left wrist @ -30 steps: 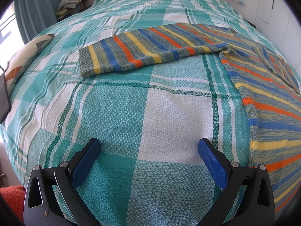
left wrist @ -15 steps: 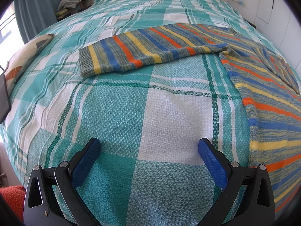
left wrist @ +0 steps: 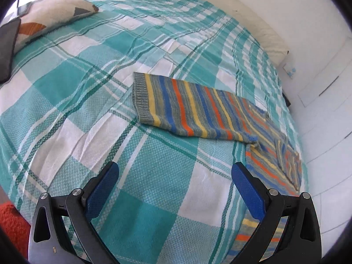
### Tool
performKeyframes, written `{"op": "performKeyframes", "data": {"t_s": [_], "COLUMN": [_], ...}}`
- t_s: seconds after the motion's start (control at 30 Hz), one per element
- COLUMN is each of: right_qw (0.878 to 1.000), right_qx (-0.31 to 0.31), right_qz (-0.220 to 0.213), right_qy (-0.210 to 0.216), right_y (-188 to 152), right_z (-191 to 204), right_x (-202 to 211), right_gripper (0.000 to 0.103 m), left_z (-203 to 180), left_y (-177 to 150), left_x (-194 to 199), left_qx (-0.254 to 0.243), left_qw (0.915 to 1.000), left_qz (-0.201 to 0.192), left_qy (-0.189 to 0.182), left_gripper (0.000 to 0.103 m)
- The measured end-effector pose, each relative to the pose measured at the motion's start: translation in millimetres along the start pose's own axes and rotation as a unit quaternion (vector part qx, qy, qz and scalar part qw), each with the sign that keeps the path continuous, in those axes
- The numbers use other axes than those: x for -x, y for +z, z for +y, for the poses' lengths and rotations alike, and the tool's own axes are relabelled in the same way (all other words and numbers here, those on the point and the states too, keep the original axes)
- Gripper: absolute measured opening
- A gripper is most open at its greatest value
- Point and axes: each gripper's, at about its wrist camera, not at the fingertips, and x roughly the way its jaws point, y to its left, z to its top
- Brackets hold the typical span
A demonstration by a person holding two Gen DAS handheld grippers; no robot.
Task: Fold small clothes
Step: 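Grasp the side of the striped sweater with the left tool, then fold the held side over the sweater body with the left tool, release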
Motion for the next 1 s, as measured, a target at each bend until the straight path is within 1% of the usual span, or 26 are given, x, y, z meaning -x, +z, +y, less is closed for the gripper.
{"op": "performKeyframes", "data": {"t_s": [0.07,0.13,0.2,0.3,0.37,0.4,0.43,0.5,0.53,0.57,0.6,0.67,0.73,0.8,0.83,0.9,0.97,1.0], "right_qw": [1.000,1.000,1.000,1.000,1.000,1.000,1.000,1.000,1.000,1.000,1.000,1.000,1.000,1.000,0.999,0.999,0.999,0.999], "right_qx": [0.001,0.004,0.006,0.006,0.007,0.007,0.008,0.010,0.011,0.012,0.012,0.008,0.001,-0.007,-0.011,-0.016,-0.019,-0.020], "right_qz": [0.001,0.003,0.006,0.012,0.015,0.016,0.018,0.019,0.019,0.019,0.018,0.017,0.017,0.019,0.020,0.021,0.018,0.016], "right_qy": [0.004,0.007,0.010,0.011,0.010,0.009,0.008,0.007,0.007,0.008,0.009,0.013,0.019,0.024,0.026,0.029,0.031,0.031], "right_y": [-0.7,-0.9,-1.2,-1.6,-2.3,-2.5,-2.5,-2.8,-3.2,-3.2,-3.2,-3.6,-2.9,-2.5,-2.0,-1.3,-1.1,-1.1], "right_z": [0.9,1.7,2.7,2.9,3.5,4.0,4.2,4.8,5.5,5.2,4.9,3.4,0.6,-2.1,-3.3,-4.7,-5.8,-6.3], "right_x": [-0.5,-1.5,-3.0,-6.2,-7.8,-8.3,-9.0,-9.1,-9.0,-8.7,-8.5,-7.7,-8.4,-10.6,-12.0,-13.2,-11.6,-10.3], "right_gripper": [0.081,0.081,0.081,0.081,0.081,0.081,0.081,0.081,0.081,0.081,0.081,0.081,0.081,0.081,0.081,0.081,0.081,0.081], "left_z": [24.3,39.4,44.7,39.4,31.7,26.1,20.2,6.5,-1.8,-13.8,-28.8,-66.5,-111.8,-165.2,-193.4,-248.9,-297.6,-315.9], "left_y": [23.8,46.2,64.8,81.0,85.0,85.0,85.4,84.4,85.4,86.9,89.1,96.0,102.9,107.0,105.9,98.0,78.6,67.4], "left_x": [-3.7,-13.5,-25.7,-50.3,-66.1,-73.3,-80.2,-92.0,-90.8,-87.0,-81.7,-68.2,-54.8,-42.5,-38.3,-35.5,-42.8,-50.6], "left_qx": [0.054,0.077,0.079,0.070,0.060,0.050,0.037,0.005,-0.010,-0.029,-0.051,-0.093,-0.129,-0.169,-0.190,-0.233,-0.269,-0.278], "left_qw": [0.9984,0.9967,0.9961,0.9958,0.9956,0.9956,0.9953,0.9915,0.9899,0.9890,0.9889,0.9886,0.9879,0.9843,0.9810,0.9715,0.9608,0.9571], "left_qz": [0.013,0.028,0.037,0.057,0.067,0.070,0.075,0.091,0.088,0.080,0.073,0.059,0.050,0.040,0.036,0.033,0.037,0.043], "left_qy": [-0.003,0.000,0.013,0.017,0.028,0.037,0.050,0.092,0.111,0.121,0.119,0.102,0.069,0.030,0.010,-0.028,-0.057,-0.070], "left_gripper": [0.102,0.101,0.101,0.100,0.091,0.073,0.040,0.004,0.003,0.003,0.002,0.002,0.002,0.002,0.002,0.002,0.002,0.002]}}
